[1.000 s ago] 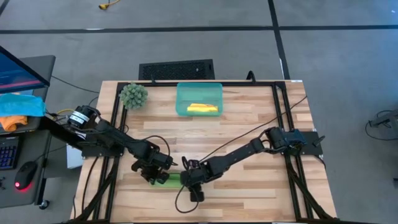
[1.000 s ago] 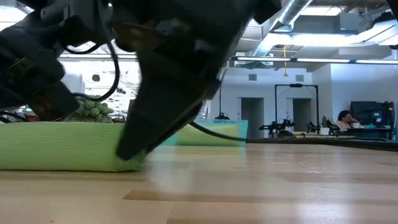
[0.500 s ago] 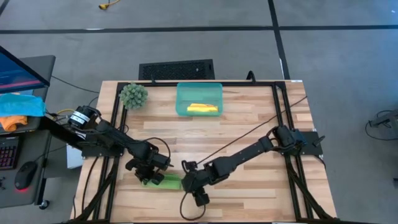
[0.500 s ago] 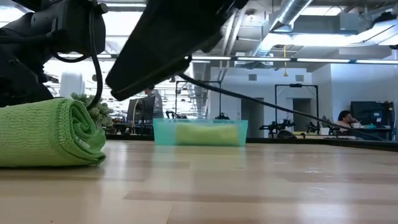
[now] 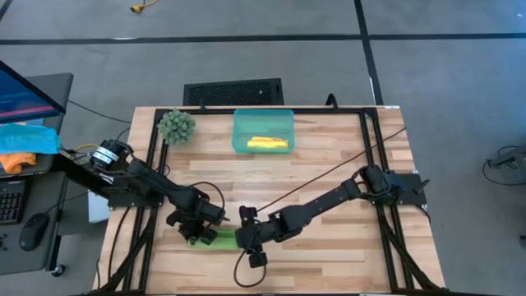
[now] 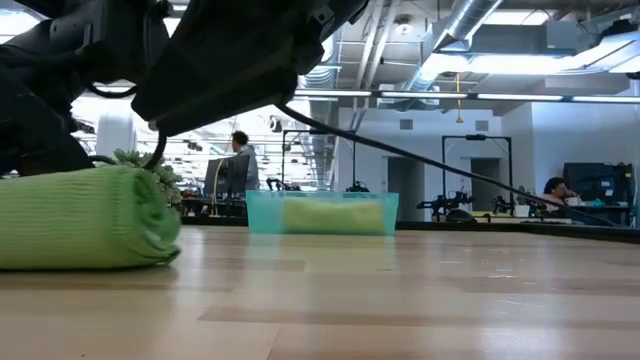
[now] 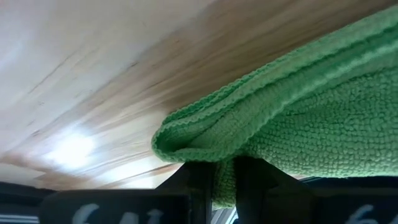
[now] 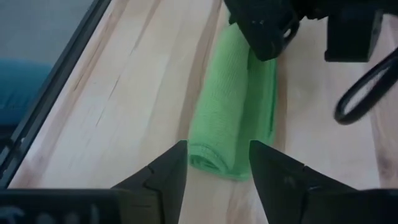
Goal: Roll microfiber towels into tight, uniform cylinder then place into a basket
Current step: Roll the green microfiber cloth
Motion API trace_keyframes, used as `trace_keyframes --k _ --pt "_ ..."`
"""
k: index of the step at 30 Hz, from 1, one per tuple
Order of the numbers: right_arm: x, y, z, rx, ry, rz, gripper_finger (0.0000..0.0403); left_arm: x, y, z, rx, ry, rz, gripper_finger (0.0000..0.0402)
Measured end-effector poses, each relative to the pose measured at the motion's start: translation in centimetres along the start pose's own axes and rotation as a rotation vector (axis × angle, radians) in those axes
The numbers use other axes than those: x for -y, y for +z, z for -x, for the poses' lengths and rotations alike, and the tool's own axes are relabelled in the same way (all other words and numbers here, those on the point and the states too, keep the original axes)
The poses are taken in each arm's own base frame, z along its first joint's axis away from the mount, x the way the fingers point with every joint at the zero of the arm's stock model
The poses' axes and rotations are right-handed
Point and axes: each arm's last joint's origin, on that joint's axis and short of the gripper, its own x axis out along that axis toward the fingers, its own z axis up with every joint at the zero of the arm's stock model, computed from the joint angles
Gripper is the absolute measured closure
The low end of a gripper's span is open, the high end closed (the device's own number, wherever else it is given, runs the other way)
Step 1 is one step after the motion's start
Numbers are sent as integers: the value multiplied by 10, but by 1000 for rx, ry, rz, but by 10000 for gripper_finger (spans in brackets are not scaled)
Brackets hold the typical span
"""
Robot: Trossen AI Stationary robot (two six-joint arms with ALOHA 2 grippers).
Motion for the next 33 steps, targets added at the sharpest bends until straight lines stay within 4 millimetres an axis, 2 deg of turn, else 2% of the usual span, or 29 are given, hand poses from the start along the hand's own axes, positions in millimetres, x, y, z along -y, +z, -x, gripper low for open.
trace_keyframes --k 19,28,33 --pt "-5 -4 2 -57 30 18 233 20 21 15 104 -233 -92 372" --pt "-4 -9 4 -121 29 22 249 22 26 19 100 -273 -90 372" --pt "3 -21 -1 -159 9 3 260 22 26 19 91 -273 -91 372"
